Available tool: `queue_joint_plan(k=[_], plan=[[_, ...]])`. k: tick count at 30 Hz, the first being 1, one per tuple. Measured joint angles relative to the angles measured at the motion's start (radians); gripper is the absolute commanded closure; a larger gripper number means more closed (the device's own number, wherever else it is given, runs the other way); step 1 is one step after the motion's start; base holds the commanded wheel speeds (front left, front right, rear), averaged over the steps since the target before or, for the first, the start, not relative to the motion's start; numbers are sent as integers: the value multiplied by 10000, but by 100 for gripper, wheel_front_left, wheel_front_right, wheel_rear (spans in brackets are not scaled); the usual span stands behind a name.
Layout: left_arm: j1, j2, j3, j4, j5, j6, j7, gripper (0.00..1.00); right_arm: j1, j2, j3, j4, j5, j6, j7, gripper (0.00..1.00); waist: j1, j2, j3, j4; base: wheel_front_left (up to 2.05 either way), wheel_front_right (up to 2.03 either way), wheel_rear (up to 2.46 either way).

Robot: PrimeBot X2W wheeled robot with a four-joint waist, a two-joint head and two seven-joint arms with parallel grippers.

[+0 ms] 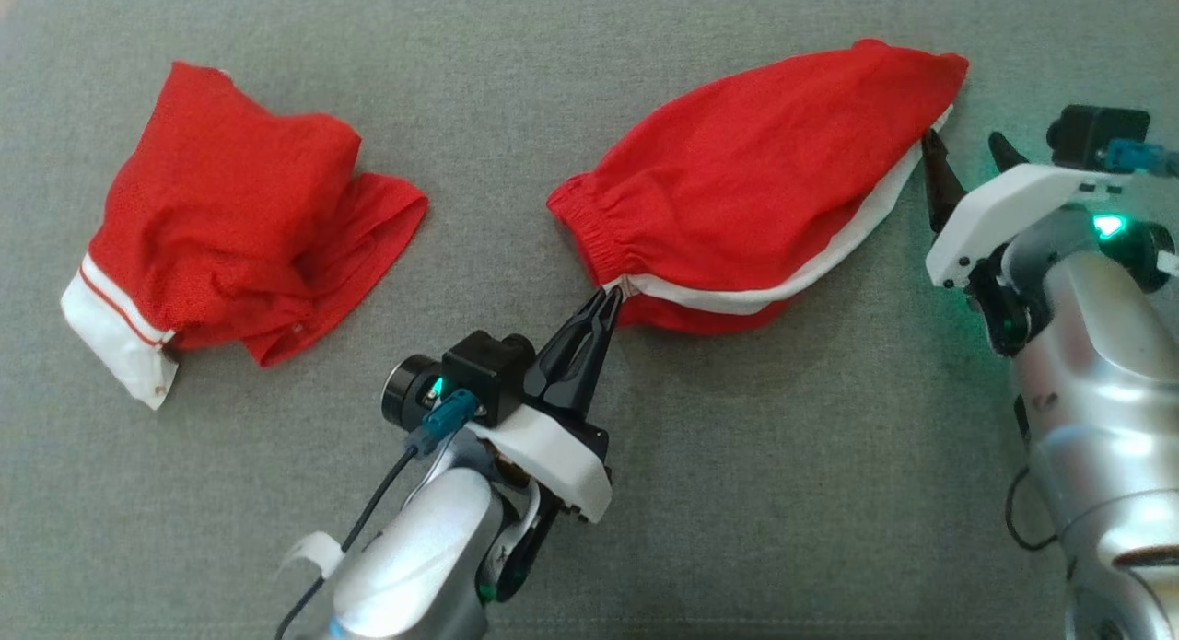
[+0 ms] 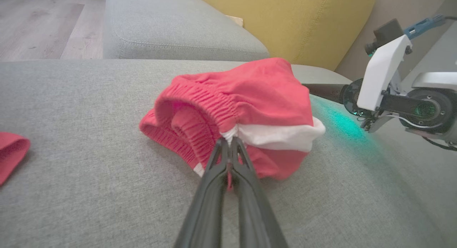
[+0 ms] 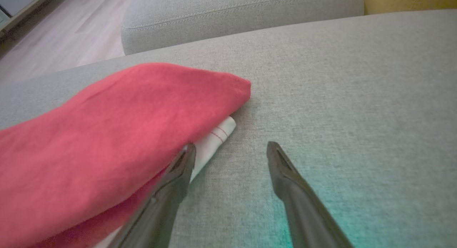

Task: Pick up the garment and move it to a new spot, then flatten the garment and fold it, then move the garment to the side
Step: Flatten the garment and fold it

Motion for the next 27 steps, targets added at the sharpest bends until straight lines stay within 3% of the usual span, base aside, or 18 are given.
queue_joint_plan(k=[18, 19, 20, 27], plan=[[-383, -2, -77, -4, 0, 4, 0, 100, -1295, -265, 911, 1678, 479, 0, -671, 0, 0, 0, 498, 219, 0, 0, 0], [-383, 0, -79, -4, 0, 6, 0, 100, -1354, -265, 1001, 1743, 479, 0, -673, 36, 0, 0, 509, 227, 0, 0, 0], [-384, -2, -81, -4, 0, 6, 0, 100, -1459, -284, 1158, 1847, 539, 0, -700, 100, 0, 0, 511, 235, 0, 0, 0], [-384, 0, -21, 67, 2, 13, 0, 100, -1485, -305, 1578, 2207, 803, 0, -802, 100, 0, 0, 339, 121, 0, 0, 0]])
